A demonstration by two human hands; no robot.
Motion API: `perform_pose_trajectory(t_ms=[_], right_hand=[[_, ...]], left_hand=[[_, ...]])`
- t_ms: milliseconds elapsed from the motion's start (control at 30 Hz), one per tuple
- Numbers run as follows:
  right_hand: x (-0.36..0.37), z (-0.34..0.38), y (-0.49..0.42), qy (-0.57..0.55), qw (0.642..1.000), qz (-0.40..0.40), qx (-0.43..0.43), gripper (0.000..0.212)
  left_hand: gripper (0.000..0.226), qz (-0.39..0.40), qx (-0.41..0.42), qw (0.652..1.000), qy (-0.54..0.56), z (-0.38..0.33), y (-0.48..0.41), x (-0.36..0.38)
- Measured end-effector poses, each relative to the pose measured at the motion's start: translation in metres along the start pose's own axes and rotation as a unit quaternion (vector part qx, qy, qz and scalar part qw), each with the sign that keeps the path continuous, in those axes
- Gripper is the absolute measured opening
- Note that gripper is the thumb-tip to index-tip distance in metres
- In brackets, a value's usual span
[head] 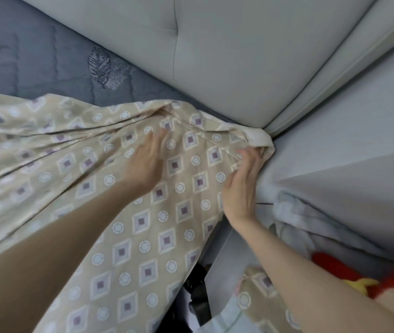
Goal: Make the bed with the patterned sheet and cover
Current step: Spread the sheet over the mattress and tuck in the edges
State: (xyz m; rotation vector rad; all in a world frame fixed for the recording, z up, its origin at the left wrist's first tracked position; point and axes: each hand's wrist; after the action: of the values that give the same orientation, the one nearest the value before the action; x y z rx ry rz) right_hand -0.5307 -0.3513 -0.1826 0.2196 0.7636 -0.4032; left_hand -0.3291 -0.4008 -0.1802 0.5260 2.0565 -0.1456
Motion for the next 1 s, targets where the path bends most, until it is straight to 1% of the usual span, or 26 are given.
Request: perform_pose_trajectory(t_ms=[33,100,133,200,233,300,400,500,600,667,767,867,1000], right_hand=[[0.004,-0.005,0.010,0.016,1.000,0.023,0.002,0.053],[0.015,-0.020,0.024,0.098,0.993,0.072,0.000,0.040],[0.020,-0.027,0.029,0.147,0.984,0.100,0.000,0.039],[0.028,-0.040,0.029,0.212,0.964,0.156,0.022,0.046],[0.030,-0.043,0.025,0.222,0.958,0.175,0.041,0.052],[0.032,-0.042,0.011,0.213,0.954,0.198,0.078,0.060],[0.035,-0.037,-0.023,0.206,0.953,0.189,0.119,0.063],[0.036,-0.034,-0.058,0.235,0.946,0.180,0.132,0.062],[0.040,-0.030,-0.086,0.261,0.943,0.158,0.136,0.075],[0.040,-0.027,-0.097,0.268,0.946,0.130,0.130,0.078],[0.039,-0.028,-0.099,0.268,0.949,0.114,0.119,0.075],[0.041,-0.024,-0.099,0.258,0.951,0.104,0.138,0.070],[0.039,-0.017,-0.113,0.294,0.935,0.123,0.158,0.053]], left_hand=[[0.070,0.038,0.022,0.998,-0.043,0.004,0.011,0.009],[0.057,0.096,0.054,0.988,-0.107,0.012,0.025,0.024],[0.057,0.124,0.055,0.983,-0.127,0.016,0.029,0.030],[0.068,0.174,0.054,0.969,-0.165,0.022,0.029,0.043],[0.073,0.189,0.054,0.964,-0.179,0.024,0.027,0.049],[0.070,0.183,0.041,0.965,-0.181,0.023,0.020,0.055],[0.052,0.155,0.004,0.974,-0.163,0.018,-0.005,0.057],[0.050,0.149,-0.026,0.977,-0.151,0.012,-0.039,0.056],[0.047,0.142,-0.043,0.980,-0.130,0.012,-0.077,0.050],[0.045,0.135,-0.056,0.983,-0.110,0.009,-0.097,0.044],[0.047,0.140,-0.090,0.980,-0.113,0.005,-0.115,0.041],[0.048,0.155,-0.102,0.975,-0.120,0.004,-0.121,0.038],[0.054,0.187,-0.109,0.969,-0.118,0.002,-0.133,0.028]])
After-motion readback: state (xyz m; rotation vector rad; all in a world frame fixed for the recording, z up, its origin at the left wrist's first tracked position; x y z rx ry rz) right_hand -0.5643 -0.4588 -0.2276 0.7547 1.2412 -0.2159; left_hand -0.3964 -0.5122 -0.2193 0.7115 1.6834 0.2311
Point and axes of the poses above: each hand's wrist, its own y-axis away from the middle knuckle, its own x-axis out of the palm, z = x × y, and after that the axes turned 14 degrees about x, right-handed
